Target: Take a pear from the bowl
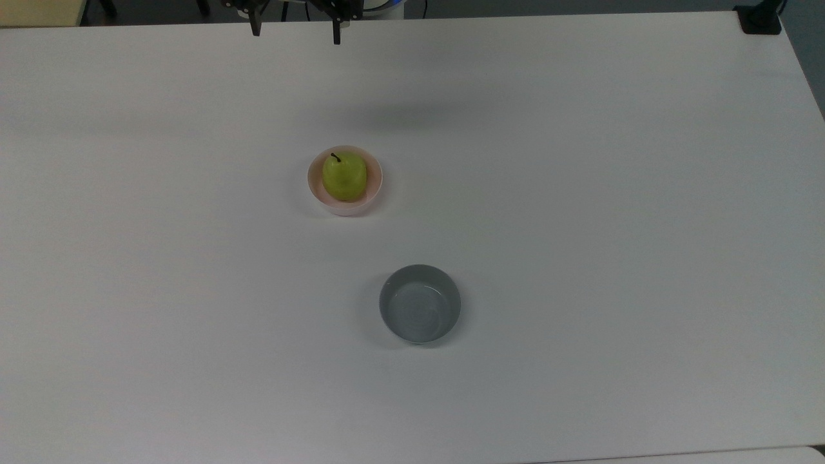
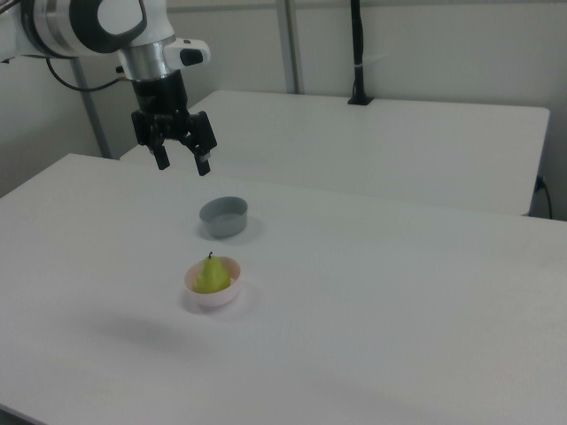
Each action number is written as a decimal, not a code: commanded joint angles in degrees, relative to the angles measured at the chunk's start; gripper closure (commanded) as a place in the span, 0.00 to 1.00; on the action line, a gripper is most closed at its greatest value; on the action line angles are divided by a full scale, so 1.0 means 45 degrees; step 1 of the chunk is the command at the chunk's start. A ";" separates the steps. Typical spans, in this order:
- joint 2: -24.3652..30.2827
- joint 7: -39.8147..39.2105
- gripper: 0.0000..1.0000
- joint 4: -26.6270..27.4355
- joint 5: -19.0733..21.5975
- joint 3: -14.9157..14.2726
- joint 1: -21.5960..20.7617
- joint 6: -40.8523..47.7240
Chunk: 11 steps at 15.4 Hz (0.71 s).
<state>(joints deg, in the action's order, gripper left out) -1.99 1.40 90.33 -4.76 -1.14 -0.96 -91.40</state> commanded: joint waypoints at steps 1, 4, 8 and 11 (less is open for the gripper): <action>0.0149 0.0041 0.00 0.0179 -0.0172 0.0038 -0.0060 0.0097; 0.0130 -0.0037 0.00 0.0588 -0.0172 0.0038 -0.0119 -0.0467; 0.0071 -0.1635 0.00 0.0999 -0.0211 0.0058 -0.0139 -0.0704; 0.0052 -0.2846 0.00 0.1641 -0.0173 0.0058 -0.0099 -0.1053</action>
<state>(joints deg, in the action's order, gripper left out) -2.57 -5.79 93.52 -4.77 -0.76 -1.03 -92.87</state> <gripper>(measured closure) 0.000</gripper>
